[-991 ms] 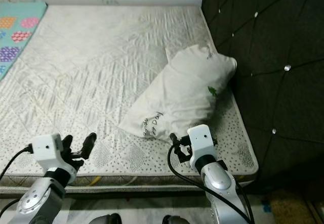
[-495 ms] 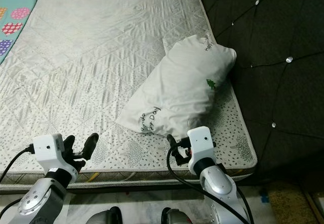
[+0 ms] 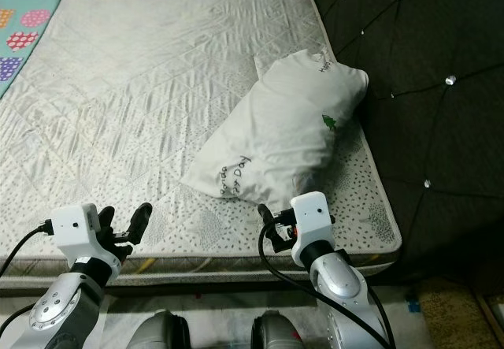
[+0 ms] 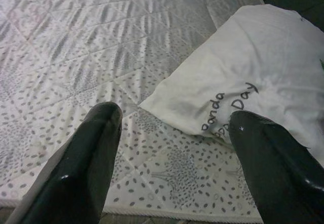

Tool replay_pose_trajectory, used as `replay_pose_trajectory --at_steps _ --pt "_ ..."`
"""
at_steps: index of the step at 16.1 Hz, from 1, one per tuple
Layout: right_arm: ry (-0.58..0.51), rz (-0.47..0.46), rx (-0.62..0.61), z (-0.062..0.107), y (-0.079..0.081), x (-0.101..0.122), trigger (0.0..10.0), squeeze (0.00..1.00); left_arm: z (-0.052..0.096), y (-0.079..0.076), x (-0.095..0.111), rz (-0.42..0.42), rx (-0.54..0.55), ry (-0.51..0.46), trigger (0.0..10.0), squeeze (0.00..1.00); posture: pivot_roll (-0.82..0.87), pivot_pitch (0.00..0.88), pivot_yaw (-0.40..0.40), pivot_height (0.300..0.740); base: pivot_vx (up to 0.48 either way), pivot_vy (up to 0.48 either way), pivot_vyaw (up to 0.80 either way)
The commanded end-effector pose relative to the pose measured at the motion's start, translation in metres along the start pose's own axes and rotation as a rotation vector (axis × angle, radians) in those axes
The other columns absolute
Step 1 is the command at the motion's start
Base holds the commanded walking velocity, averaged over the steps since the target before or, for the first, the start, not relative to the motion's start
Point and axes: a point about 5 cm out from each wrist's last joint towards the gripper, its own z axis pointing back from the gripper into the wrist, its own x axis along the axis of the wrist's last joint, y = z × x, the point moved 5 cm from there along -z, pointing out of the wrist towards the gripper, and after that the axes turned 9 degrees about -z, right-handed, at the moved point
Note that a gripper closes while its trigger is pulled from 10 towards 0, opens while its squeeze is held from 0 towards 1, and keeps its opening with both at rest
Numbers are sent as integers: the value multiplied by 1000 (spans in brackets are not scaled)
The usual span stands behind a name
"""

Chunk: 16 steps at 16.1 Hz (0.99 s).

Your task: Clean up the room

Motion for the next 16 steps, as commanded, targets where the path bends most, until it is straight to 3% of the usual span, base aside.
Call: replay_pose_trajectory --at_steps 1,6,9,16 --pt "-2 1 19 1 3 0 10000 0 1 4 -2 -8 26 6 10000 0 -14 211 -4 662 0 0 0" --pt "-18 44 63 -5 9 5 10000 0 -3 7 -3 -19 44 3 10000 0 -36 200 2 602 0 0 0" --pt "-21 54 62 -8 2 7 10000 0 -9 3 5 -25 34 -30 10000 0 -30 199 1 602 0 0 0" --pt "-36 73 72 -17 0 12 10000 0 -2 4 9 -16 37 -62 10000 0 -18 197 -17 602 0 0 0"
